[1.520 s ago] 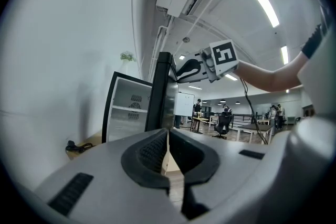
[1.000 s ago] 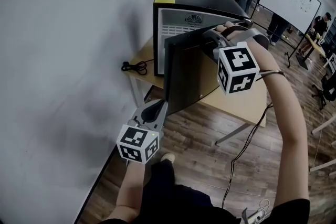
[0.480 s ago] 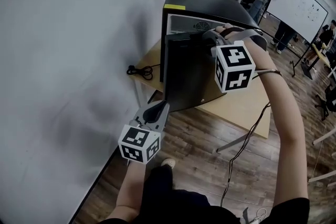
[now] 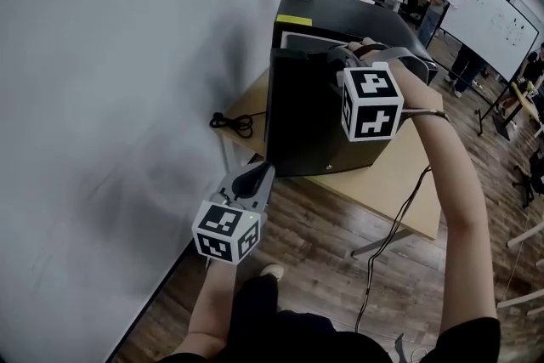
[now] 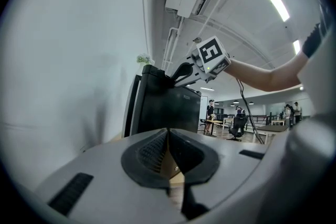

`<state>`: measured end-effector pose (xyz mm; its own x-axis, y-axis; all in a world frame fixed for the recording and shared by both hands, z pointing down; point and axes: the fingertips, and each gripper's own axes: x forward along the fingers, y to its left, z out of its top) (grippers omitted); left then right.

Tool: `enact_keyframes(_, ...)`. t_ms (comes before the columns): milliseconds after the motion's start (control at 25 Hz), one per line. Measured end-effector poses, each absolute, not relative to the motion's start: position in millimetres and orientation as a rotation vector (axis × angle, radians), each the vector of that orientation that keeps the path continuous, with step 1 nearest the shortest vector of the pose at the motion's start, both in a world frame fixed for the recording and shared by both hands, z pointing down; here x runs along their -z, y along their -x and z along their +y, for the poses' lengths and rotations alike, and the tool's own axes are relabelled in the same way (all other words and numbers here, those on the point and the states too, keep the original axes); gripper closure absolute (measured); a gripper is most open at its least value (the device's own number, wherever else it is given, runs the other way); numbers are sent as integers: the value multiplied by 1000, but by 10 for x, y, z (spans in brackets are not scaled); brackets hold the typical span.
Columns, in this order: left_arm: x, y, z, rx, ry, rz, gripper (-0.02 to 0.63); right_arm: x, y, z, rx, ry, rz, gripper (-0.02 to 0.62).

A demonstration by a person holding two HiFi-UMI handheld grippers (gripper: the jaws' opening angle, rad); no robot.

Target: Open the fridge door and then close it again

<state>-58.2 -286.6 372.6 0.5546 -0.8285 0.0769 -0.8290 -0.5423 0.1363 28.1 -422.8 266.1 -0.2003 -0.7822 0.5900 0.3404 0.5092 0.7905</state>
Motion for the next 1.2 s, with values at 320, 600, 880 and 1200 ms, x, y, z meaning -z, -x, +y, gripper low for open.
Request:
enact_keyframes(320,-3743,624,-3030,9,-2617,-1438,594,-2695,-235,-4496,1042,-421,-1444,537)
enact_keyframes(600,-3767,656,-3169,10,-2606,-1452,594,-2682,-205,-4691,1025,-435,-1447,534)
enact_keyframes(880,-3808,685,-3330,14,-2597,-1457,594,-2705,-187,-4919,1006,-449,-1421,531)
enact_keyframes(1200,-3861,716,-3446,12,-2582,-1466,594,-2701,-184,-5047,991,-456,-1410,528)
